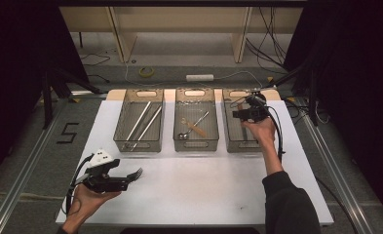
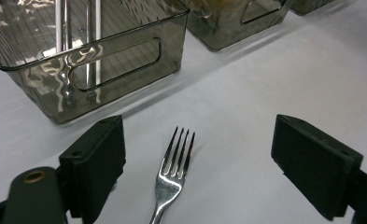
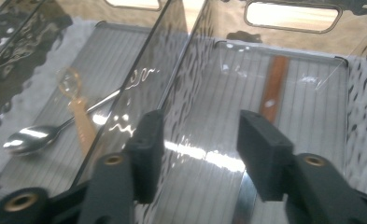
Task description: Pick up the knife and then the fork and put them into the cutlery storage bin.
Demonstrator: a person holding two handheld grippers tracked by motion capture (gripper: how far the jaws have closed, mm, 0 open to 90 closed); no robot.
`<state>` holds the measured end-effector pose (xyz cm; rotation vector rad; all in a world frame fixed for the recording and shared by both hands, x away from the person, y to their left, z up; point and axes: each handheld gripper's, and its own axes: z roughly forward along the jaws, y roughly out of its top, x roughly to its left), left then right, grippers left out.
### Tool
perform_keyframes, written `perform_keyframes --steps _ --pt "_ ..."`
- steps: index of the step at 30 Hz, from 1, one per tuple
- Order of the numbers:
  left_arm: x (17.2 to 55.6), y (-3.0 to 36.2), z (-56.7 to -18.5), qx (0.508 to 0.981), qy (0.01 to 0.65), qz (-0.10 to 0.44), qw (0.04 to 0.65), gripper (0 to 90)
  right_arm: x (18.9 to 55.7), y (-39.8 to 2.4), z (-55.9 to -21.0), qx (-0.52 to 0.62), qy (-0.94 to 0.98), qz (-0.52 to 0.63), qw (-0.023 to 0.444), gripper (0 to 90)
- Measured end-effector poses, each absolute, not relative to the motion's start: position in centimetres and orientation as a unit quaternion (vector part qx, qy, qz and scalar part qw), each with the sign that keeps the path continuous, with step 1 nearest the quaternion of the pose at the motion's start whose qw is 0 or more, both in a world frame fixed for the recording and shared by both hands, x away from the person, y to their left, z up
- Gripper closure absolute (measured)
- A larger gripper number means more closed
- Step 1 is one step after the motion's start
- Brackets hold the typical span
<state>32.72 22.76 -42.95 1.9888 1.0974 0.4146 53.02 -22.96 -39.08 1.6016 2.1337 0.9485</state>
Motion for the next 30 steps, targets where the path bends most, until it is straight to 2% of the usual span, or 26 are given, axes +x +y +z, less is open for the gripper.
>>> perform_keyframes --steps 7,16,23,30 --pt "33.0 22.9 -42.8 0.792 0.439 0.168 0.389 17.4 50.3 -23.0 -37.9 0.505 0.775 0.347 0.156 41.1" --pt "33.5 23.8 -42.7 0.803 0.458 0.155 0.348 19.3 44.6 -22.7 -37.6 0.430 0.800 0.390 0.152 34.9" --pt "33.7 24.9 -43.0 0.828 0.465 0.133 0.284 21.7 40.4 -23.1 -38.6 0.400 0.799 0.424 0.147 33.7" --pt "33.4 26.1 -43.2 0.834 0.471 0.137 0.252 25.6 37.3 -23.6 -40.4 0.389 0.793 0.446 0.142 33.6"
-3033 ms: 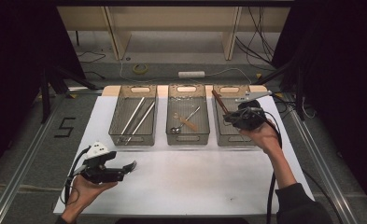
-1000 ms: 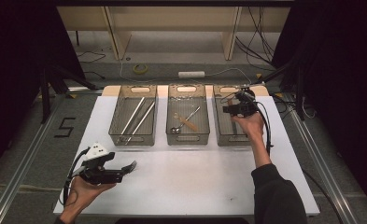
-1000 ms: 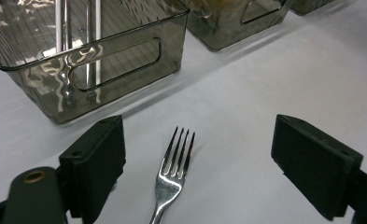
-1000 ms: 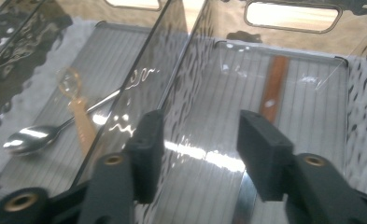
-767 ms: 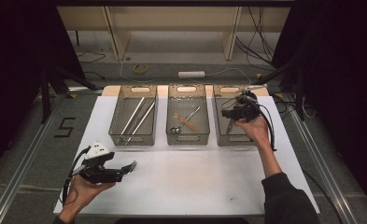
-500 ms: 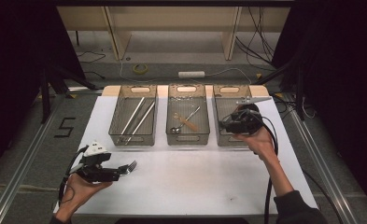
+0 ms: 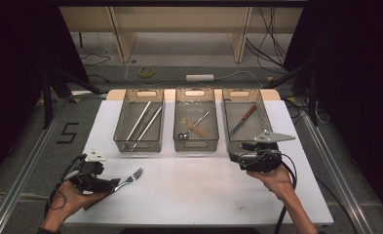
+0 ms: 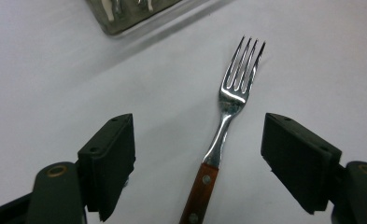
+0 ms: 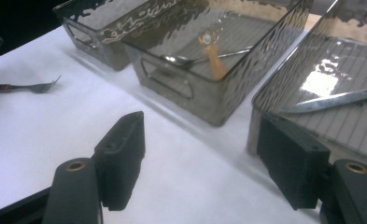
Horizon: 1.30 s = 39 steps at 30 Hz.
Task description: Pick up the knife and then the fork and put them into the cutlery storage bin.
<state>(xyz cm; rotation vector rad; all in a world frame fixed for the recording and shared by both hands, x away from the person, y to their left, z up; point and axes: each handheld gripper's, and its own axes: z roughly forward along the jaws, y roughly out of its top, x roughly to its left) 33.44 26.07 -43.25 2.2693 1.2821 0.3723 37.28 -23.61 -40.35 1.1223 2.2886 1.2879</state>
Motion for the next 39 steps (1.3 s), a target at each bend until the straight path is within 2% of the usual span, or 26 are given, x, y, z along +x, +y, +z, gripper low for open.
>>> perform_keyframes --steps 15,21,39 --pt "33.1 26.8 -44.4 0.853 0.475 0.104 0.191 27.2 34.7 -23.4 -41.9 0.382 0.790 0.461 0.133 30.2" --pt "33.0 27.0 -44.8 0.863 0.471 0.102 0.150 32.4 34.2 -23.5 -42.1 0.382 0.790 0.461 0.131 30.2" --pt "32.8 27.1 -45.4 0.877 0.455 0.073 0.134 49.9 33.1 -23.4 -42.2 0.372 0.794 0.465 0.124 30.2"
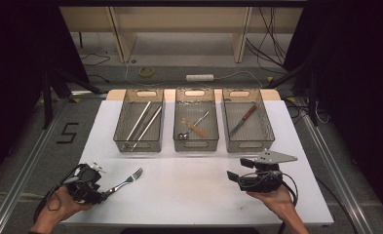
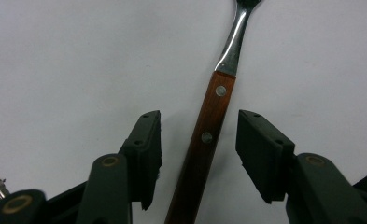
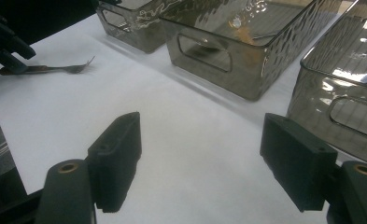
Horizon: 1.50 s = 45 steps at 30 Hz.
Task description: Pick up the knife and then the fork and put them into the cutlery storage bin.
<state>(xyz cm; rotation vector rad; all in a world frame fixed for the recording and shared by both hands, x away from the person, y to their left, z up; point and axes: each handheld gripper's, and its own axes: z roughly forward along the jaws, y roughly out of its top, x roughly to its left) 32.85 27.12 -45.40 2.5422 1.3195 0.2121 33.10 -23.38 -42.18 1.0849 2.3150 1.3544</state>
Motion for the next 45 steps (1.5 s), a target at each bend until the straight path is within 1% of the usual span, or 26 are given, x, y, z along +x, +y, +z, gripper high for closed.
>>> perform_keyframes --steps 8,21,29,35,38,45 --pt "32.87 27.12 -45.69 0.884 0.444 0.070 0.130 55.7 32.92 -23.38 -42.23 0.370 0.796 0.464 0.123 30.3" --pt "32.77 27.18 -46.27 0.893 0.433 0.061 0.111 61.9 32.78 -23.29 -42.23 0.367 0.798 0.462 0.122 30.4" --pt "32.75 27.17 -46.36 0.897 0.424 0.054 0.113 68.4 32.77 -23.24 -42.23 0.365 0.799 0.461 0.123 30.6" --pt "32.73 27.17 -46.31 0.905 0.407 0.053 0.110 71.5 32.79 -23.27 -42.22 0.366 0.799 0.462 0.123 30.7" --pt "32.66 27.06 -46.32 0.907 0.403 0.053 0.110 75.2 32.78 -23.25 -42.20 0.366 0.799 0.462 0.123 30.8" --pt "32.61 27.20 -46.30 0.908 0.400 0.053 0.116 75.7 32.79 -23.26 -42.19 0.366 0.798 0.463 0.122 31.0"
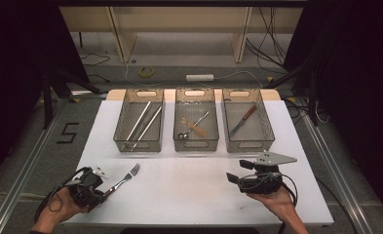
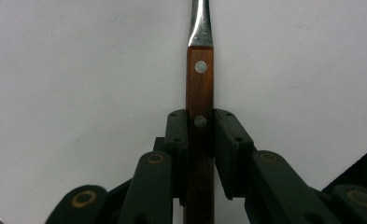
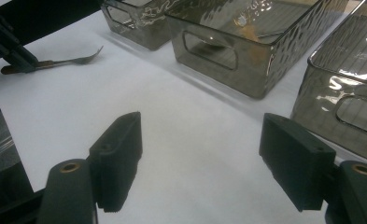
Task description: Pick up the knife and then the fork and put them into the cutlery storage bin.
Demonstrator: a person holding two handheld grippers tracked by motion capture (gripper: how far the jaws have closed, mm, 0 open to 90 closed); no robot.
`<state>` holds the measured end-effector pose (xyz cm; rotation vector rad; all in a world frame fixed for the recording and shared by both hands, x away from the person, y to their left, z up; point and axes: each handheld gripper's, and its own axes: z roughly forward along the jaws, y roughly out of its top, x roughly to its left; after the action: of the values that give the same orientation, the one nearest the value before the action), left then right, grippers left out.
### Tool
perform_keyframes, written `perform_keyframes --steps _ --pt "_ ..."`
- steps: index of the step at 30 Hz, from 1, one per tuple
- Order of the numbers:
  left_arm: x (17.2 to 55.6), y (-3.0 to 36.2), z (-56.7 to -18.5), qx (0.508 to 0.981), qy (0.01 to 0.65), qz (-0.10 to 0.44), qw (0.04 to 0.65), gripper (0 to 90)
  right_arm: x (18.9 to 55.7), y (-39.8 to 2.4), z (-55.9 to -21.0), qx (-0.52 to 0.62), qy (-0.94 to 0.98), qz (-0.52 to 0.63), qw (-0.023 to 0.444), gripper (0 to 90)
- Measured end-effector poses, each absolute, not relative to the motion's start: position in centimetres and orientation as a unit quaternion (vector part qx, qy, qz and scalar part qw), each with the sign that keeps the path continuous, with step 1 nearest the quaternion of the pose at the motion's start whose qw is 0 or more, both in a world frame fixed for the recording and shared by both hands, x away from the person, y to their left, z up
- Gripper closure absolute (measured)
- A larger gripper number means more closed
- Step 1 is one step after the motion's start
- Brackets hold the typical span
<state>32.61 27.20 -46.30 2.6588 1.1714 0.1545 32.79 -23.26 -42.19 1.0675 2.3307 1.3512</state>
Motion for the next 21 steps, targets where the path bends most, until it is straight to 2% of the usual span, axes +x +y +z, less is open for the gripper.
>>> perform_keyframes --steps 21 --pt "32.3 25.8 -44.2 0.900 0.399 0.029 0.175 75.9 32.6 -22.9 -42.1 0.355 0.801 0.467 0.117 31.0"
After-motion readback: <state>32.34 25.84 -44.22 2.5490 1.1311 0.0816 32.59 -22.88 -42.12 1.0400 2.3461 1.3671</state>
